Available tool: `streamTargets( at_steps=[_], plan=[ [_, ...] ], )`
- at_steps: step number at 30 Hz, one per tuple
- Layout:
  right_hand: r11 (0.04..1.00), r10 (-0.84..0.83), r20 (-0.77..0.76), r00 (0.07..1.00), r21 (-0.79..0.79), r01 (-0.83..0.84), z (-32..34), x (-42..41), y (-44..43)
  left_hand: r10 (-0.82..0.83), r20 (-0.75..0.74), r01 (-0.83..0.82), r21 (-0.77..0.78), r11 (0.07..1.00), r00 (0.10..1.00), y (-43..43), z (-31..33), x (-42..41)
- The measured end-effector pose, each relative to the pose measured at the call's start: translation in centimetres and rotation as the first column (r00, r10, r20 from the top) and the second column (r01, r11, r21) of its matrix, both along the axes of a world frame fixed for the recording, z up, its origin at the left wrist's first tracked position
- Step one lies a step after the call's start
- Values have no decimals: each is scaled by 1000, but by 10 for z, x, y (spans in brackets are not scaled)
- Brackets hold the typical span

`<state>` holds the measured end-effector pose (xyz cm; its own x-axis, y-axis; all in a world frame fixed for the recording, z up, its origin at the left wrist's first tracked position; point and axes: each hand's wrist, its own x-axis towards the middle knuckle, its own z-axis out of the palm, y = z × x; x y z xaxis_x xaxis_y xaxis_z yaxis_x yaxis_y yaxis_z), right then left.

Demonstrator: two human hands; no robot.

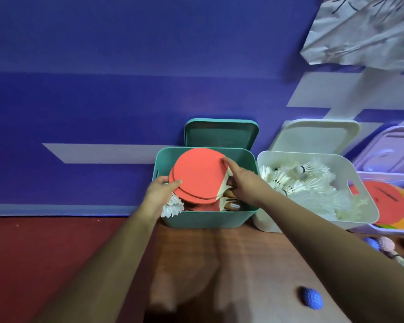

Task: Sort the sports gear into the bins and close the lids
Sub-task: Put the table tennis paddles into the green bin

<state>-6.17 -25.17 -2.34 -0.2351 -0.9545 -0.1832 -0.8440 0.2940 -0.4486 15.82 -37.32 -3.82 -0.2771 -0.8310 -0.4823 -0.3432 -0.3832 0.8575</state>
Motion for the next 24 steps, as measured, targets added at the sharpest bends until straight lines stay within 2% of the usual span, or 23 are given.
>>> streamTargets(
  at_steps=[4, 7, 10, 11, 14, 16, 18, 20, 22, 24],
  plan=[
    [999, -15, 0, 1000, 53, 15, -43, 0, -21, -147, 212, 172, -104, 980, 966, -29, -21, -14],
    [996, -24, 4, 1000, 90, 23, -63, -4, -29, -285, 316, 313, -42, 949, 905, -45, -35, -24],
    [991, -1, -68, 998, 136, 10, -80, -14, -29, -421, 467, 461, 32, 887, 778, -48, -50, -32],
    [988, 11, -90, 996, 156, 4, -83, -15, -29, -431, 482, 472, 40, 881, 763, -46, -56, -34],
    [984, 20, -150, 989, 176, 6, -84, -14, -31, -377, 469, 421, 12, 907, 799, -43, -60, -35],
    [994, -32, -136, 990, 95, 45, -77, -10, -29, -304, 513, 385, -55, 921, 802, -44, -51, -33],
    [986, -133, -3, 991, -99, 132, -61, -4, -21, -187, 459, 283, -151, 947, 869, -42, -37, -33],
    [951, -177, 149, 973, -227, 208, -38, 8, -6, -104, 270, 156, -177, 972, 957, -30, -18, -39],
    [929, -205, 348, 915, -224, 294, -16, 23, 15, -47, 106, 63, -148, 987, 993, -8, -3, -51],
    [909, -258, 614, 746, -109, 403, 3, 32, 37, -1, 3, 1, -144, 990, 1000, 17, 7, -68]
  ],
)
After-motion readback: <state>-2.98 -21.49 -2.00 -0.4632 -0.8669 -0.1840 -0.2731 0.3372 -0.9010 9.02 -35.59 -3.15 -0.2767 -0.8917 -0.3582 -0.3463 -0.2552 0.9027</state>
